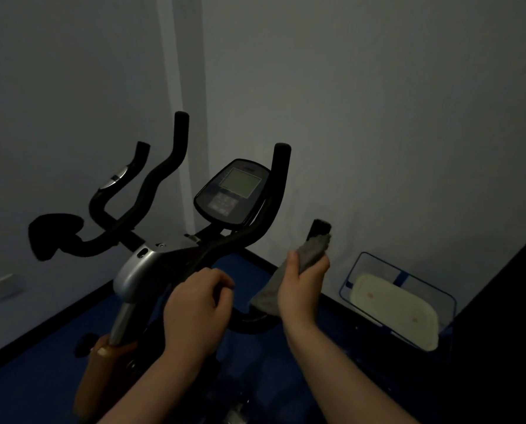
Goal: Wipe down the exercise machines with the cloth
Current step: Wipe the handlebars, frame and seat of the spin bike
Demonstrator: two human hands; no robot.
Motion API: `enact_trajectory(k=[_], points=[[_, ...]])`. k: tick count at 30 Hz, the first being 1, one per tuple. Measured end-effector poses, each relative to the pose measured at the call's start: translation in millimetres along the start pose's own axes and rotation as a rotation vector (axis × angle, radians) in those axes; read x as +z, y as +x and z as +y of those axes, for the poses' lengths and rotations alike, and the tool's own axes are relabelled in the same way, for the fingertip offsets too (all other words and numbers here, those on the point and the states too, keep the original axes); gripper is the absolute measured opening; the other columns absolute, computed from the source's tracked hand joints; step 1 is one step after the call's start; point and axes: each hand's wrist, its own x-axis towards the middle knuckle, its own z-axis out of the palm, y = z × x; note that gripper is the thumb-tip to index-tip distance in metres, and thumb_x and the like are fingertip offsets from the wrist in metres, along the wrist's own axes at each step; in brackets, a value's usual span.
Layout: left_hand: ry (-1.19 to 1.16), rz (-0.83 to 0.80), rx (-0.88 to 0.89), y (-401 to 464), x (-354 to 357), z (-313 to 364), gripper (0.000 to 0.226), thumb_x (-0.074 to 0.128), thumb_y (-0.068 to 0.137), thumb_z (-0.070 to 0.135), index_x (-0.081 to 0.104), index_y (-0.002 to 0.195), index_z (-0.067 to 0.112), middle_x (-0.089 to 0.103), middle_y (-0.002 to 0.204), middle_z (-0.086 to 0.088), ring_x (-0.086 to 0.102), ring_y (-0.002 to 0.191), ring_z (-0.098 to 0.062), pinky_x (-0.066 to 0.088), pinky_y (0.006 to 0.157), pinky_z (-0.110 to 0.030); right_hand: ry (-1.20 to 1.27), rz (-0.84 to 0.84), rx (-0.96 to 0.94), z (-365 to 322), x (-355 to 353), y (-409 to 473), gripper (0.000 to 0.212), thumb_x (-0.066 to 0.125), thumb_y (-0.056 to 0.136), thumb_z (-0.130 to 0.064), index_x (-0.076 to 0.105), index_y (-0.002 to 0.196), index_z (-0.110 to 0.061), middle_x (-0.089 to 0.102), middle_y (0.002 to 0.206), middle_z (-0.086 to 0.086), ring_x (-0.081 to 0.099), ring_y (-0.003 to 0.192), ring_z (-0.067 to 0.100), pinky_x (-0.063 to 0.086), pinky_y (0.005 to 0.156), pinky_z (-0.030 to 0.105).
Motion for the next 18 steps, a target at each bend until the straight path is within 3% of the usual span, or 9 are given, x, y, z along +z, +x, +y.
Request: enact_trajectory(k=[4, 7, 11, 14, 18], points=[[-0.003, 0.002, 0.035, 0, 0, -1, 0.016, 0.067, 0.077, 0.013, 0.063, 0.076, 0.029, 0.058, 0.072, 0.016, 0.046, 0.060, 0.000, 0.030, 0.058, -0.011, -0.229, 0.016, -0.051, -15, -1, 26, 0.059, 0.049, 0.100, -0.026, 0.019, 0.147, -0.010, 0.038, 0.141, 0.011, 0.050, 0.116, 0.020, 0.037, 0.087, 0.023], [-0.011, -0.008, 0.077, 1, 0, -4, 0.009, 0.056, 0.076, 0.023, 0.063, 0.076, 0.029, 0.058, 0.072, 0.016, 0.043, 0.058, 0.001, 0.029, 0.057, -0.011, -0.341, 0.083, -0.119, -30, 3, 41, 0.067, 0.047, 0.100, -0.026, 0.006, 0.153, -0.014, 0.029, 0.150, 0.013, 0.050, 0.120, 0.026, 0.038, 0.084, 0.026], [0.096, -0.070, 0.293, 0, -7, -20, 0.022, 0.043, 0.079, 0.031, 0.064, 0.081, 0.024, 0.058, 0.077, 0.013, 0.054, 0.066, -0.006, 0.040, 0.055, -0.021, -0.589, 0.083, -0.151, -19, 8, 4, 0.078, 0.044, 0.101, -0.024, -0.015, 0.152, -0.015, 0.012, 0.156, 0.015, 0.039, 0.129, 0.032, 0.044, 0.095, 0.038], [0.217, -0.064, 0.387, -4, -12, -34, 0.023, 0.042, 0.080, 0.029, 0.063, 0.080, 0.021, 0.056, 0.072, 0.008, 0.055, 0.060, -0.014, 0.038, 0.050, -0.027, -0.691, 0.023, -0.132, -5, 9, -28, 0.080, 0.046, 0.100, -0.026, -0.014, 0.152, -0.013, -0.002, 0.159, 0.012, 0.026, 0.138, 0.031, 0.038, 0.104, 0.038], [0.270, 0.012, 0.415, -15, -12, -37, 0.022, 0.043, 0.084, 0.023, 0.064, 0.079, 0.021, 0.057, 0.067, 0.007, 0.053, 0.057, -0.016, 0.034, 0.056, -0.029, -0.705, 0.071, -0.103, -18, 10, 1, 0.082, 0.046, 0.099, -0.020, -0.018, 0.150, -0.006, 0.002, 0.159, 0.016, 0.035, 0.134, 0.034, 0.039, 0.103, 0.040]])
